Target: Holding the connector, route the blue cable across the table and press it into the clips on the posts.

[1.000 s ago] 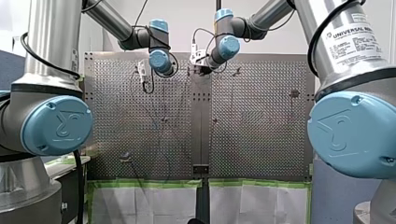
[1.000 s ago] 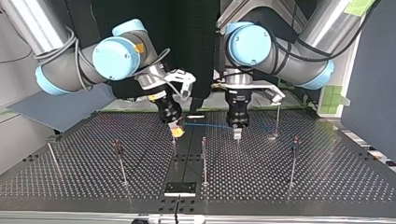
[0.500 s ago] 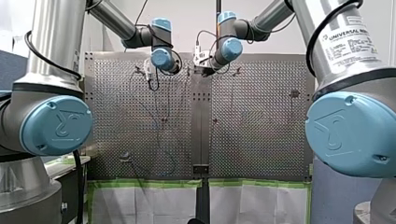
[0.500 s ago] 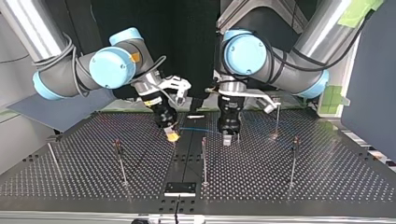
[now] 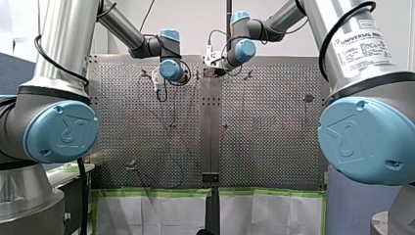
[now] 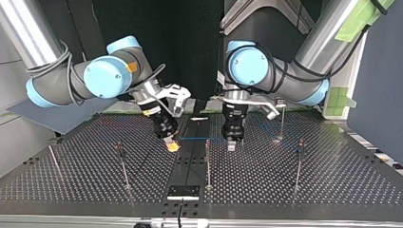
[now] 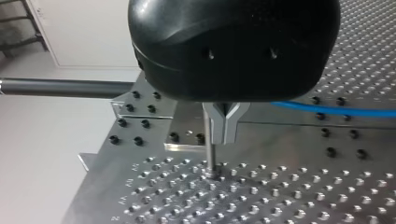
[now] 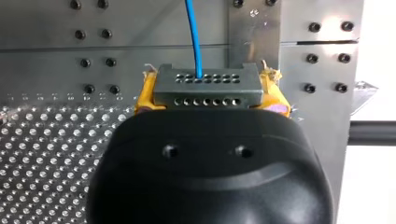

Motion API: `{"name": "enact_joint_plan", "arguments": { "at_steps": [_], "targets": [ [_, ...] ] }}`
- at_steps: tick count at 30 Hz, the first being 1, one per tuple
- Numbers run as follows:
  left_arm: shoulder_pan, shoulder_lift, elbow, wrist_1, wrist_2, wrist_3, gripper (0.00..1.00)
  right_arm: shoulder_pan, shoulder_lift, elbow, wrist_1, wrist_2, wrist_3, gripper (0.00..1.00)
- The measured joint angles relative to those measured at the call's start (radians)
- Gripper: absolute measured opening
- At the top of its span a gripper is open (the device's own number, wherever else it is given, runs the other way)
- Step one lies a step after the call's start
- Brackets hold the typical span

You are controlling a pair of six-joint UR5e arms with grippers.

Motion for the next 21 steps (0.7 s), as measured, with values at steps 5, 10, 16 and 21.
{"name": "enact_joint_plan", "arguments": {
  "at_steps": [5, 10, 16, 21],
  "targets": [
    [0.005, -0.001, 0.02, 0.01, 0.03, -0.011, 0.0, -0.005, 0.011, -0.002, -0.003, -0.004, -0.001, 0.0],
    [0.012, -0.001, 0.035, 0.015, 0.043, -0.023, 0.0, -0.009, 0.015, -0.014, -0.003, -0.007, -0.001, 0.0],
    [0.019, -0.023, 0.056, 0.011, 0.056, -0.028, 0.0, -0.019, 0.018, -0.032, -0.002, -0.008, 0.0, 0.0],
    [0.021, -0.062, 0.095, 0.021, 0.066, -0.032, 0.0, -0.033, 0.025, -0.039, -0.003, -0.011, 0.001, 0.0]
  ]
}}
